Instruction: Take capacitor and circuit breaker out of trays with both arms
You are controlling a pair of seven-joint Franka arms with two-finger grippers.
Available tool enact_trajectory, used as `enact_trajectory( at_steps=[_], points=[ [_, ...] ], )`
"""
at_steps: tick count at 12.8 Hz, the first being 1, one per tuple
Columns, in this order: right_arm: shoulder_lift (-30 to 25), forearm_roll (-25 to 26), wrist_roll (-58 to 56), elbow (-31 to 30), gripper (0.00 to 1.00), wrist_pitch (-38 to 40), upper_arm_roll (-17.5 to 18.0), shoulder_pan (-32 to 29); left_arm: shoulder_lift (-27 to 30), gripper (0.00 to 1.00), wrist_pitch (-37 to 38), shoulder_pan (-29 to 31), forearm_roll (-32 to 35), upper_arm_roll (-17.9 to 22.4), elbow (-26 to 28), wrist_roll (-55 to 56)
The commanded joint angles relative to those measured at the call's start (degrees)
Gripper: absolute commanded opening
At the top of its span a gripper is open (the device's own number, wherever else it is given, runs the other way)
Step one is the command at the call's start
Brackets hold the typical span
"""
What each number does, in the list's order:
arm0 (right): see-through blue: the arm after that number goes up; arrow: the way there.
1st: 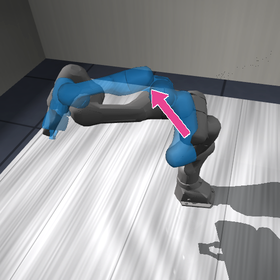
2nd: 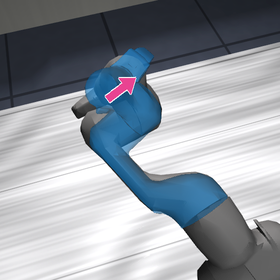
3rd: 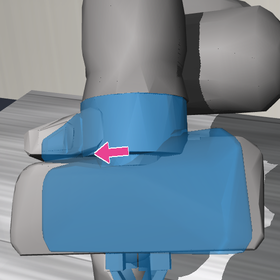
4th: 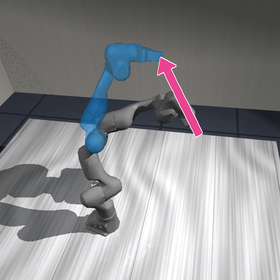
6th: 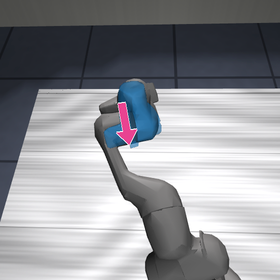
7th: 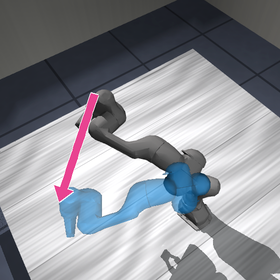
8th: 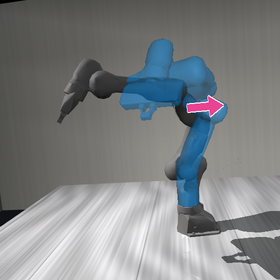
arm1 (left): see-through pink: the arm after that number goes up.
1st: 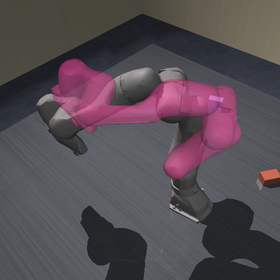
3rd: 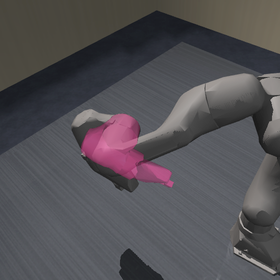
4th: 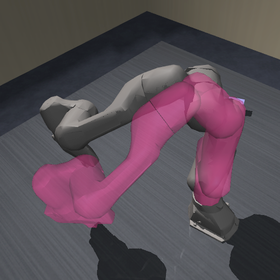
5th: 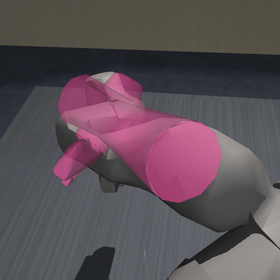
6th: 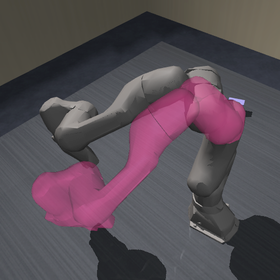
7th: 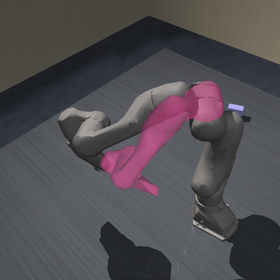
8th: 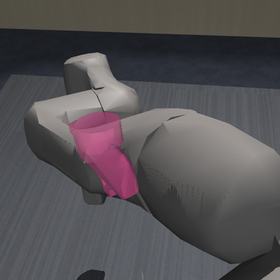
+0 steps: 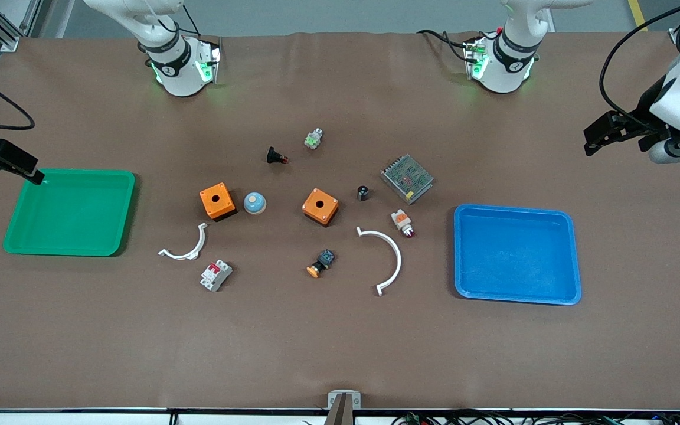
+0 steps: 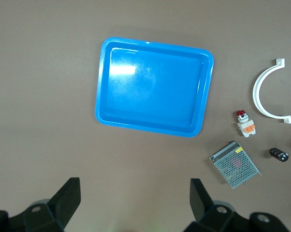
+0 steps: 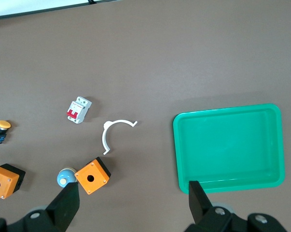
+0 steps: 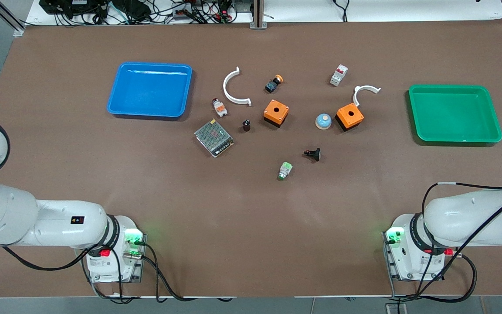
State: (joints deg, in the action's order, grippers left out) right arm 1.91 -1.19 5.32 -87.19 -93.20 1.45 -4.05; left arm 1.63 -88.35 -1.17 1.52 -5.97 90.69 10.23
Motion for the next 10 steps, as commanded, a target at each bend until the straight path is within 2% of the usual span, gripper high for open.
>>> enact_trajectory(
  at_steps=[1, 5, 10],
  points=[
    [-0.8, -0.1, 0.5, 0.2, 1.00, 0.7, 1.4, -2.2, 1.0, 1.00, 0.4, -0.6, -1.2, 0.5, 0.5, -0.9],
    [-0.9, 2.1, -1.5, 0.1, 1.00, 2.8, 1.6, -1.9, 1.3, 1.00, 1.7, -0.7, -2.5, 0.1, 0.8, -0.7],
    [-3.1, 2.2, -2.2, -0.1, 1.00, 6.3, 1.8, -1.8, 0.5, 1.00, 2.5, -0.6, -1.6, 0.3, -1.3, -5.1]
  ],
)
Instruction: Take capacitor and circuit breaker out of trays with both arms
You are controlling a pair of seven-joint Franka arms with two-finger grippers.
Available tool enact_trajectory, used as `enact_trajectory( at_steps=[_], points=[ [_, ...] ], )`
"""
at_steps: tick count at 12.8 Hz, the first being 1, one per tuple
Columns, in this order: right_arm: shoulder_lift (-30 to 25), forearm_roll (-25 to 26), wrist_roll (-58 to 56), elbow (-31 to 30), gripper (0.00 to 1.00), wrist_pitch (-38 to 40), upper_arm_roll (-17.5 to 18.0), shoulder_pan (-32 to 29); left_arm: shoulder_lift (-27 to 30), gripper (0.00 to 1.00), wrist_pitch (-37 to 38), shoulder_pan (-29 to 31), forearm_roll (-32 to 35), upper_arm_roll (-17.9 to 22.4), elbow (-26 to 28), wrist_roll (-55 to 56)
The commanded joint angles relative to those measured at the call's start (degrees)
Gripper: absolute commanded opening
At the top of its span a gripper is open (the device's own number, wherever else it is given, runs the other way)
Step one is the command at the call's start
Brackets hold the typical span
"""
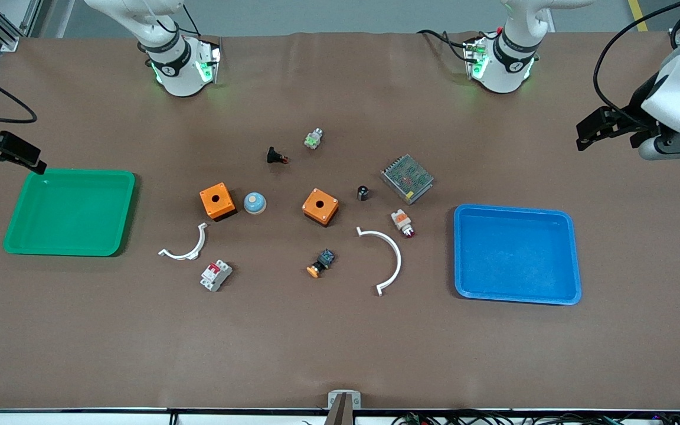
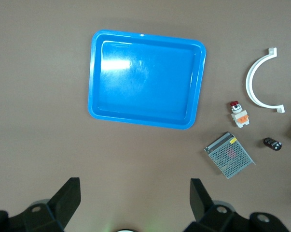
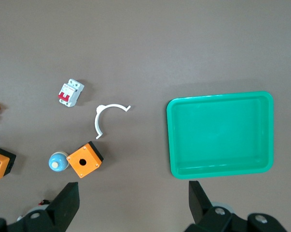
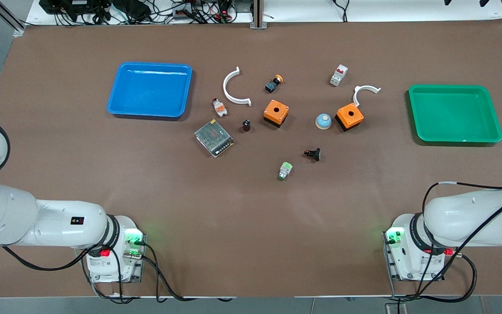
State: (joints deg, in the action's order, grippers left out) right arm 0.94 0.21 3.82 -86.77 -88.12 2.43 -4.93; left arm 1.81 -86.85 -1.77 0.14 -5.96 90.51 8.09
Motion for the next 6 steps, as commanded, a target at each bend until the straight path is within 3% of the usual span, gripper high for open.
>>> enact_trajectory(
  at_steps=[1, 6],
  points=[
    [-2.1, 0.8, -0.7, -0.5, 1.00, 1.0, 0.8, -0.9, -0.6, 1.00, 1.1, 0.2, -0.1, 0.2, -2.3, -3.2],
    [-2.0, 0.7, -0.8, -0.3, 1.00, 0.7, 0.6, -0.9, -0.8, 1.00, 1.4, 0.4, -0.1, 0.7, -2.6, -3.1]
  ],
)
